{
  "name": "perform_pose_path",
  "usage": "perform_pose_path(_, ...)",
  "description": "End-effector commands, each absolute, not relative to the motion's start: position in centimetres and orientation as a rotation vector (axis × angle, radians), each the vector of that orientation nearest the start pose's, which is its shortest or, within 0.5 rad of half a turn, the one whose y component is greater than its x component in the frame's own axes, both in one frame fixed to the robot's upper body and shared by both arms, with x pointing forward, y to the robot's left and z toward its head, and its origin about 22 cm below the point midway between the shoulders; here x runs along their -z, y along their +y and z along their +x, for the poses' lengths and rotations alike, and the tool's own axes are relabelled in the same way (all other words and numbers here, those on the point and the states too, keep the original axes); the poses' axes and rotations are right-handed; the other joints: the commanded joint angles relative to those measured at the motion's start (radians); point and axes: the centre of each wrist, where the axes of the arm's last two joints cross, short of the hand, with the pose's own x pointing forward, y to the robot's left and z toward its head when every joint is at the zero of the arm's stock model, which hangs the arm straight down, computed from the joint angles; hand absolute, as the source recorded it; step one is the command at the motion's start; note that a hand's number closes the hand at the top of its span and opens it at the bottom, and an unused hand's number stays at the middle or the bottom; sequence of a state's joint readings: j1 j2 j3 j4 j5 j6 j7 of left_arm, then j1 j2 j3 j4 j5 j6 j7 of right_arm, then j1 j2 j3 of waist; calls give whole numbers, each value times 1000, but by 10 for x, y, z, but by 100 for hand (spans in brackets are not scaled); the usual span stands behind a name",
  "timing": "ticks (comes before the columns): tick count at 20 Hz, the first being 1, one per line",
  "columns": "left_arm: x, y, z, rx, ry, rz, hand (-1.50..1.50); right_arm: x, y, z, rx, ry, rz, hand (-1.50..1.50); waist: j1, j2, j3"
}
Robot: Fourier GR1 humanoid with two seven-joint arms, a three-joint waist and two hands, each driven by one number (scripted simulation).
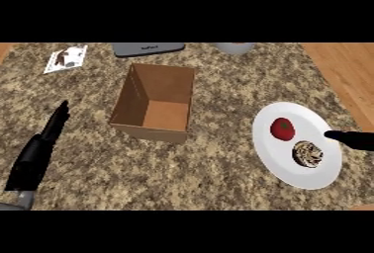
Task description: Pick the cupcake from the plate and place it in the cardboard box
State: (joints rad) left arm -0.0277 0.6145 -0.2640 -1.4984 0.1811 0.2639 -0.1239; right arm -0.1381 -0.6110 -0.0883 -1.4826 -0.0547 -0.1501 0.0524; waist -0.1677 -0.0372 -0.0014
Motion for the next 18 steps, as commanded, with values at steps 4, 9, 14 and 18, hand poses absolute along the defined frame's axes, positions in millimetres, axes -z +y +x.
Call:
perform_pose_path(4, -53, 299, 261, 442, -1724, 222, 0, -125, -443, 193, -412, -1629, -1007, -150, 38, 19, 0)
perform_pose_path(9, -65, 283, 278, 478, -1726, 166, 0, -129, -437, 150, -590, -1556, -1064, -150, 95, 30, -1)
perform_pose_path(14, -73, 288, 277, 490, -1751, 143, 0, -154, -421, 144, -811, -1247, -1062, -150, 128, 33, -3)
perform_pose_path(18, -61, 265, 283, 527, -1741, 126, 0, -167, -396, 156, -934, -1089, -1038, -150, 156, 42, -2)
